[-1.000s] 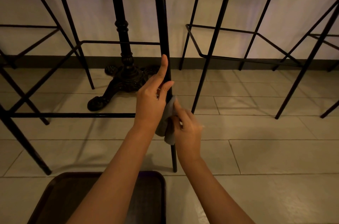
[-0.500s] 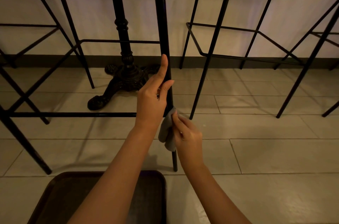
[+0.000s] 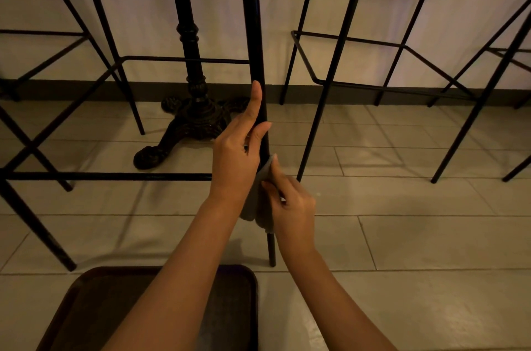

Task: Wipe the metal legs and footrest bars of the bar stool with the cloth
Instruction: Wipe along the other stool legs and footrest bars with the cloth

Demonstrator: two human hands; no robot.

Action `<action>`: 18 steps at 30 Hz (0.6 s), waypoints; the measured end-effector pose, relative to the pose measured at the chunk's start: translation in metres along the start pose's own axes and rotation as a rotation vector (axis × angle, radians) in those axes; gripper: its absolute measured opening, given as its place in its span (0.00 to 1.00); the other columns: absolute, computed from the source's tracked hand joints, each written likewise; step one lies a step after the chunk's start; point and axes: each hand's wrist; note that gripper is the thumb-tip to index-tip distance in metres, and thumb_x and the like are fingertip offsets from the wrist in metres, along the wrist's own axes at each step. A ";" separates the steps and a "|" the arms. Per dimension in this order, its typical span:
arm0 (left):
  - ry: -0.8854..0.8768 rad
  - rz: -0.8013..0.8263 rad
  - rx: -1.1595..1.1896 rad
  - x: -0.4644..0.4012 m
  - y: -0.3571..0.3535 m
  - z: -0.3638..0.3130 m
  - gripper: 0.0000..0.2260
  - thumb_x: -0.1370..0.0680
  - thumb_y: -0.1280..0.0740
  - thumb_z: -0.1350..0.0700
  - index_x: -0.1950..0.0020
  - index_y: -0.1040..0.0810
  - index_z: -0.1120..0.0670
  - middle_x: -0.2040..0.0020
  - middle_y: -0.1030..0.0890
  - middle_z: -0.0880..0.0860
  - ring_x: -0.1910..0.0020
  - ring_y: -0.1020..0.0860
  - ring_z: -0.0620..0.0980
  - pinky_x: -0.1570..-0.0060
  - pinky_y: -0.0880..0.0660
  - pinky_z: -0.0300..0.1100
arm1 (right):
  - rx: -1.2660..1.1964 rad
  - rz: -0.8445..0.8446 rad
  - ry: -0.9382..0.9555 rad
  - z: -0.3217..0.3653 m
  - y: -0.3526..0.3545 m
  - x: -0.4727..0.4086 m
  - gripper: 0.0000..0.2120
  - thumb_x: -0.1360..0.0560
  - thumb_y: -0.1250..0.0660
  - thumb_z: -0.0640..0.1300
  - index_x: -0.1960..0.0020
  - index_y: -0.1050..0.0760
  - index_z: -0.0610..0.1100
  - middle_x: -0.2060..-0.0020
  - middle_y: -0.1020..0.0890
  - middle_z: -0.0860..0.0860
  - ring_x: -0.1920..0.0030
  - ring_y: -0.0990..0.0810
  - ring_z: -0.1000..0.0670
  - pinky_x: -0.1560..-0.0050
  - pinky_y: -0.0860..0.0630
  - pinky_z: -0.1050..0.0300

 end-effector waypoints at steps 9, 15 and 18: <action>0.053 -0.004 -0.002 0.002 -0.003 0.001 0.23 0.23 0.40 0.54 0.30 0.44 0.46 0.66 0.37 0.39 0.69 0.35 0.37 0.64 0.32 0.27 | -0.010 0.007 -0.042 -0.009 -0.008 0.016 0.21 0.29 0.32 0.34 0.36 0.27 0.39 0.59 0.19 0.44 0.62 0.21 0.52 0.52 0.28 0.70; 0.040 -0.016 0.009 0.002 -0.003 0.000 0.24 0.23 0.39 0.54 0.29 0.43 0.46 0.66 0.37 0.39 0.68 0.34 0.36 0.62 0.32 0.26 | -0.028 -0.020 -0.014 -0.008 -0.004 0.006 0.17 0.30 0.32 0.32 0.42 0.23 0.37 0.60 0.18 0.44 0.63 0.20 0.50 0.55 0.26 0.68; 0.040 -0.005 0.020 0.001 -0.003 0.001 0.24 0.23 0.40 0.52 0.29 0.46 0.42 0.67 0.37 0.39 0.69 0.34 0.36 0.62 0.32 0.26 | -0.037 -0.028 0.003 -0.006 -0.004 0.004 0.17 0.29 0.32 0.32 0.41 0.23 0.37 0.60 0.18 0.44 0.63 0.20 0.51 0.57 0.25 0.68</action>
Point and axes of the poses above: each hand's wrist, its own x-axis away from the middle knuckle, its own y-axis out of the back of the hand, z = x × y
